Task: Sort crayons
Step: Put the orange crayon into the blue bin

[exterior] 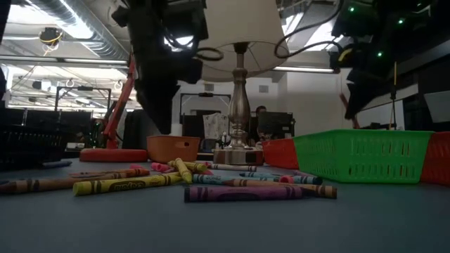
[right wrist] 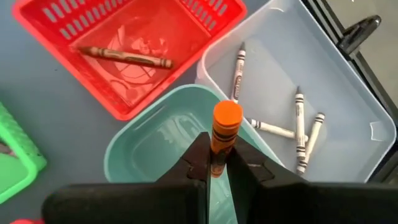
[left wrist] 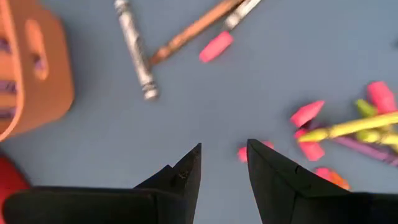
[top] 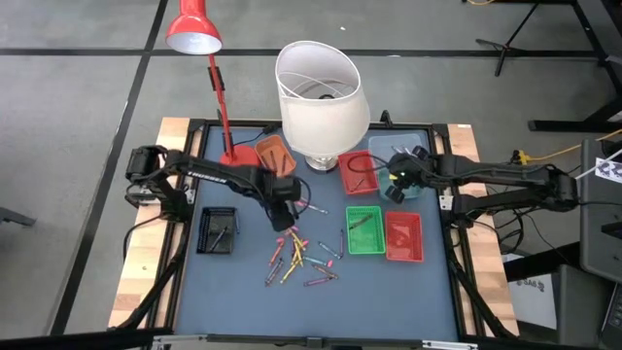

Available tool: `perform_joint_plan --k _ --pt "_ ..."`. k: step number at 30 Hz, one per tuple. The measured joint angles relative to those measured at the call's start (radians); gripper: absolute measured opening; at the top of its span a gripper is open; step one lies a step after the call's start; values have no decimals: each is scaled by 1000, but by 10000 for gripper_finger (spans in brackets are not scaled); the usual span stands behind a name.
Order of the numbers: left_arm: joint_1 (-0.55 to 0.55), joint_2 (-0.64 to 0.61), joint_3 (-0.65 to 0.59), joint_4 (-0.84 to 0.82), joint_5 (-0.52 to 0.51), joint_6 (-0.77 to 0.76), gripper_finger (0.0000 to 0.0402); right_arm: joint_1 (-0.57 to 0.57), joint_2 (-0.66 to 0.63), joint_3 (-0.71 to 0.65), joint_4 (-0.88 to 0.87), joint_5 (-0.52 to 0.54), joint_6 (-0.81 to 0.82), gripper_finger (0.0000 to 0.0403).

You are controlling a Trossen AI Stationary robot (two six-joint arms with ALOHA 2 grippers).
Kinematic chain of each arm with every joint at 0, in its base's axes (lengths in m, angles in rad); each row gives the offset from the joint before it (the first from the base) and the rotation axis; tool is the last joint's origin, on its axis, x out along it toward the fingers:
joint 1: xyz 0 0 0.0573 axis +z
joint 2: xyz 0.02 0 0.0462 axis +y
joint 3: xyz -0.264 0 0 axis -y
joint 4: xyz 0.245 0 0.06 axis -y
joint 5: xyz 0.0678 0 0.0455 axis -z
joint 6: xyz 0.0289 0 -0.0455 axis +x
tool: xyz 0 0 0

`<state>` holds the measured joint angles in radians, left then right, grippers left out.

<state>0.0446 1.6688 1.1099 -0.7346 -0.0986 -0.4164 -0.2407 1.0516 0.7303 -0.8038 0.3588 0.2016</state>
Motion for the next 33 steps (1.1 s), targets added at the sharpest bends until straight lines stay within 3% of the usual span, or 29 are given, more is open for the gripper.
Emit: perform_joint_plan --k 11,25,33 --pt "87 0 0 5 -19 7 112 -70 30 -1 -19 -10 -1 33" --pt "101 12 0 113 -19 34 112 -68 32 -1 -33 -11 2 35" --pt "102 92 0 137 -70 72 112 -68 32 -1 -32 -3 3 111"
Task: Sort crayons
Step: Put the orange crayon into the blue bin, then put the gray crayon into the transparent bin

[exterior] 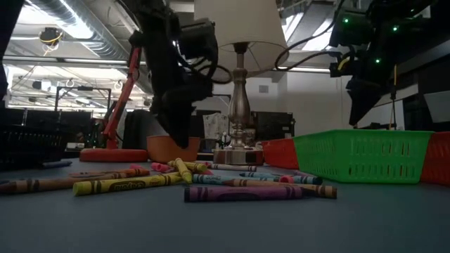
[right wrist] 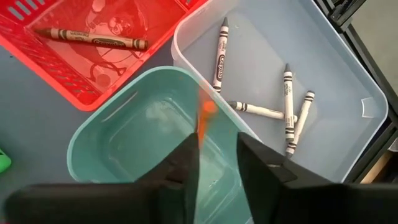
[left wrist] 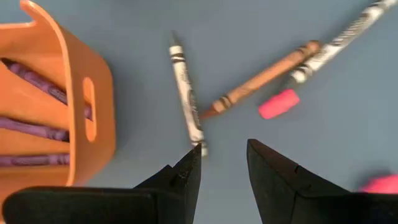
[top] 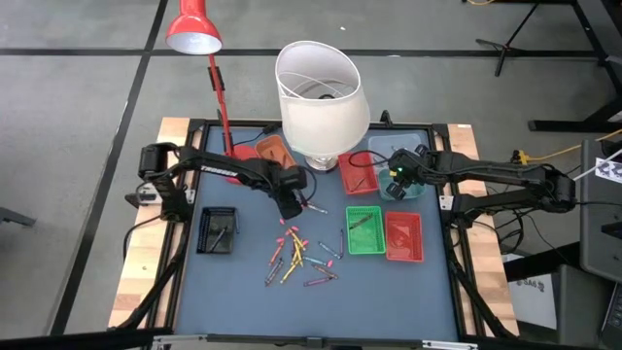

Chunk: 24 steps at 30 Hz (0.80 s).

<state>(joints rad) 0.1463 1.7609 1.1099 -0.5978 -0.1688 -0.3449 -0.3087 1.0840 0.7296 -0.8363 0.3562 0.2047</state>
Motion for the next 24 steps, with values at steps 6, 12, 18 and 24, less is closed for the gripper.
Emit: perform_joint_plan --k 6,12,18,24 --pt "10 51 0 26 2 16 112 0 0 0 0 -1 0 153" --pt "33 75 0 28 -2 16 112 0 0 0 0 -1 0 157" --pt "56 97 0 32 25 16 112 0 0 0 0 -1 0 157" --pt "68 105 2 24 69 16 111 1 0 0 0 -1 0 157"
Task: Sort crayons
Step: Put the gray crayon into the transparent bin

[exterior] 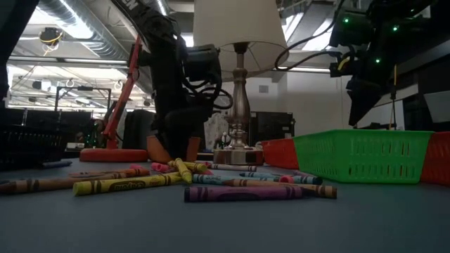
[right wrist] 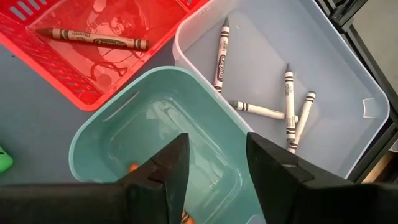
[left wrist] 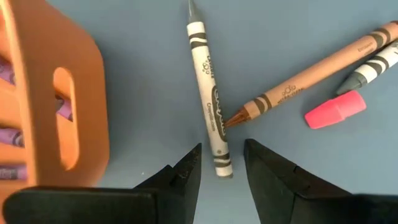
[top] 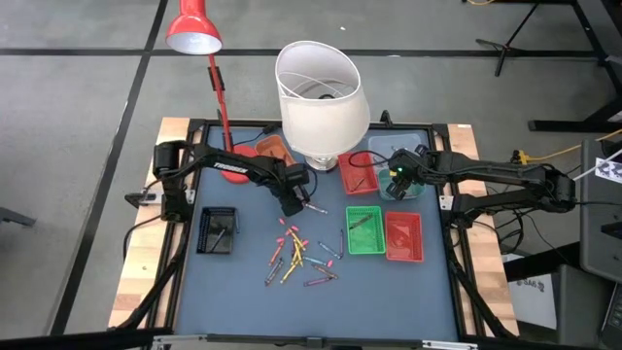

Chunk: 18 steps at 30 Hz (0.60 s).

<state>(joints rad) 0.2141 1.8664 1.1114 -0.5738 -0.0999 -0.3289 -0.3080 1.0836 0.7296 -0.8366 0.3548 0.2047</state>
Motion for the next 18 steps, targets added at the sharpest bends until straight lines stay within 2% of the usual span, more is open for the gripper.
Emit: perform_joint_plan --k 6,18 --pt "2 3 0 -5 13 0 82 0 0 0 0 -9 0 157" --pt "2 3 0 -9 22 0 6 0 0 0 1 -93 0 156"
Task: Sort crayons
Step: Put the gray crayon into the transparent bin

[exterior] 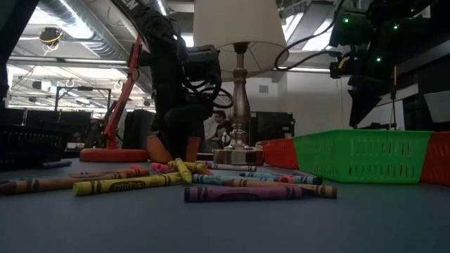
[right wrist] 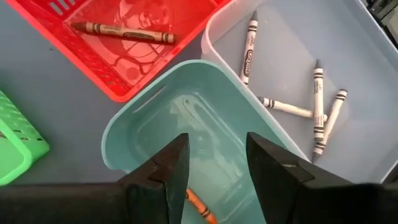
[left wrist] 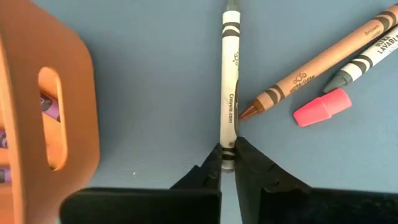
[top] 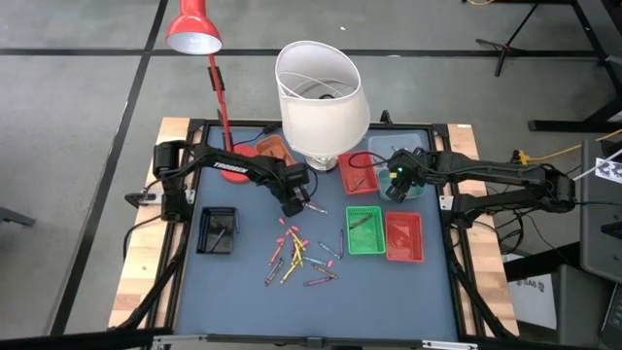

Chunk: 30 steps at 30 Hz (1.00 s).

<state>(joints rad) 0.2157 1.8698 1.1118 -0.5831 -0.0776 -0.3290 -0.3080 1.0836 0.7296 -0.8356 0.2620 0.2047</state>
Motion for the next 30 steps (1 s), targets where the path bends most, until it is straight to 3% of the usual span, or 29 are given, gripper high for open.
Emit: perform_joint_plan --k 23,30 --pt "-69 -67 -3 6 25 -113 1 1 0 0 252 -477 0 156" --pt "-142 -77 -2 148 14 -164 1 1 0 0 367 -581 34 156"
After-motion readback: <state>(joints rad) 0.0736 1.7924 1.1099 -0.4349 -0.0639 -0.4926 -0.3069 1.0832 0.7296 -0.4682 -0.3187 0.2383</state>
